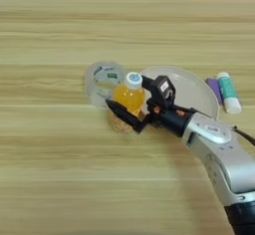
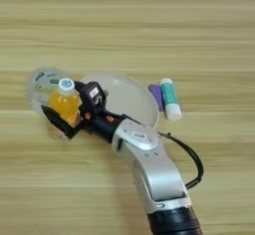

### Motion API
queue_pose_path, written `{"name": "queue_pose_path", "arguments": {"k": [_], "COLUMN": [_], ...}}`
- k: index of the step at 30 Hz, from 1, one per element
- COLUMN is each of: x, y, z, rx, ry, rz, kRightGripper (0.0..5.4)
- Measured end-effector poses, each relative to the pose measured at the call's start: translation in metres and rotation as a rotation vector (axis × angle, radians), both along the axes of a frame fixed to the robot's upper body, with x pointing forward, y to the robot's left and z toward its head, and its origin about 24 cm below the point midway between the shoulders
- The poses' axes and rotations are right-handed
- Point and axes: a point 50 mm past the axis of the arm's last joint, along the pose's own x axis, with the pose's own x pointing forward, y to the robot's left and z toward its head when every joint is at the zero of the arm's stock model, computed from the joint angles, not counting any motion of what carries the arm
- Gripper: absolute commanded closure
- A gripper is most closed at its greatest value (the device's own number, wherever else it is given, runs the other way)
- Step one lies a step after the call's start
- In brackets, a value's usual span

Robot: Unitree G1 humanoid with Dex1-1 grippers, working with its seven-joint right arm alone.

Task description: Move the objects on the table

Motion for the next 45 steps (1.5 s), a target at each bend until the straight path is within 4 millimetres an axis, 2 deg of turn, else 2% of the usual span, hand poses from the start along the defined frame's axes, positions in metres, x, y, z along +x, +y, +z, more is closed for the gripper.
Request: {"name": "queue_pose_path", "arguments": {"k": [11, 15, 29, 40, 45], "x": [0.001, 0.002, 0.005, 0.009, 0.015], "y": [0.000, 0.000, 0.000, -0.007, -0.018], "z": [-0.006, -0.006, -0.008, -0.005, 0.010], "rx": [-0.003, -0.004, -0.002, -0.003, 0.008], "ry": [0.021, 0.016, 0.024, 0.012, -0.047], "rz": [0.004, 0.002, -0.004, -0.046, -0.093], "kRightGripper": [0.06, 0.35, 1.96, 2.01, 2.02]}}
